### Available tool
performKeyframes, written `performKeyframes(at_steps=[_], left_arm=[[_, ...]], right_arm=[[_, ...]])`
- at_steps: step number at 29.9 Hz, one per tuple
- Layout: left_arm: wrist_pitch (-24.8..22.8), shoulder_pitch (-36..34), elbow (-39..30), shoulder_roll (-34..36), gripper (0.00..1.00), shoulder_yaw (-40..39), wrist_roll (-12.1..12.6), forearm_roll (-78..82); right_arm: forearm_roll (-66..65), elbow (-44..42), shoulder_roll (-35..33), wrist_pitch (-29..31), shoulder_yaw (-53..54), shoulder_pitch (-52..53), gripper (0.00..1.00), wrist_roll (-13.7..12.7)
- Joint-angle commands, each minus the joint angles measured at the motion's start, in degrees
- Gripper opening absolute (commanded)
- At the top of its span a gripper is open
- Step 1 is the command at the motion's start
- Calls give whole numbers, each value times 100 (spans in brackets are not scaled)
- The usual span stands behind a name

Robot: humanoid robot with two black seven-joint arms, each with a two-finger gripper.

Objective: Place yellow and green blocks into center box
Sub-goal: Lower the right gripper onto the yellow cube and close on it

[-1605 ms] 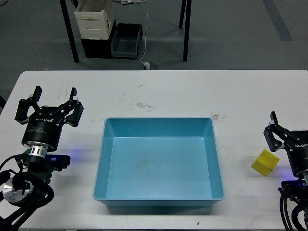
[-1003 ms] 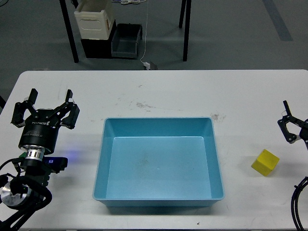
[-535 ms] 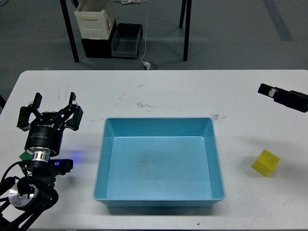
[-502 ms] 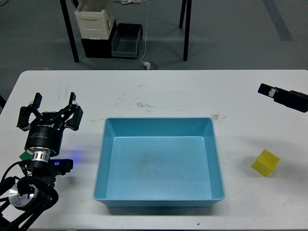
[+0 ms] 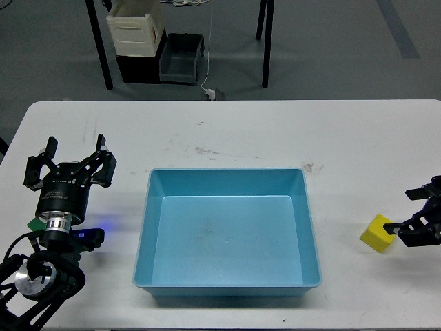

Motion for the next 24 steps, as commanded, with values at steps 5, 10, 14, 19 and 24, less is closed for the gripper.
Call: performKeyframes(at_steps=[5,10,14,19,24], left_arm=[[-4,-9,142,-130,100,-4,0,7],[-4,0,186,-139,100,-39,0,7],[-4,0,239,-130,100,-48,0,-2],[-4,0,247,-139,100,-48,0,7],[-4,0,247,-139,100,-39,0,7]], right_arm=[[-3,-574,668,209,-438,316,100,-2],[-3,-803,1064,209,-631,316,100,-2],[-3,-899,1258,209,-798,316,100,-2],[-11,-1005,1293,209,-887,316,98,-2],[-11,-1031,1293,209,-895,281,79,-2]])
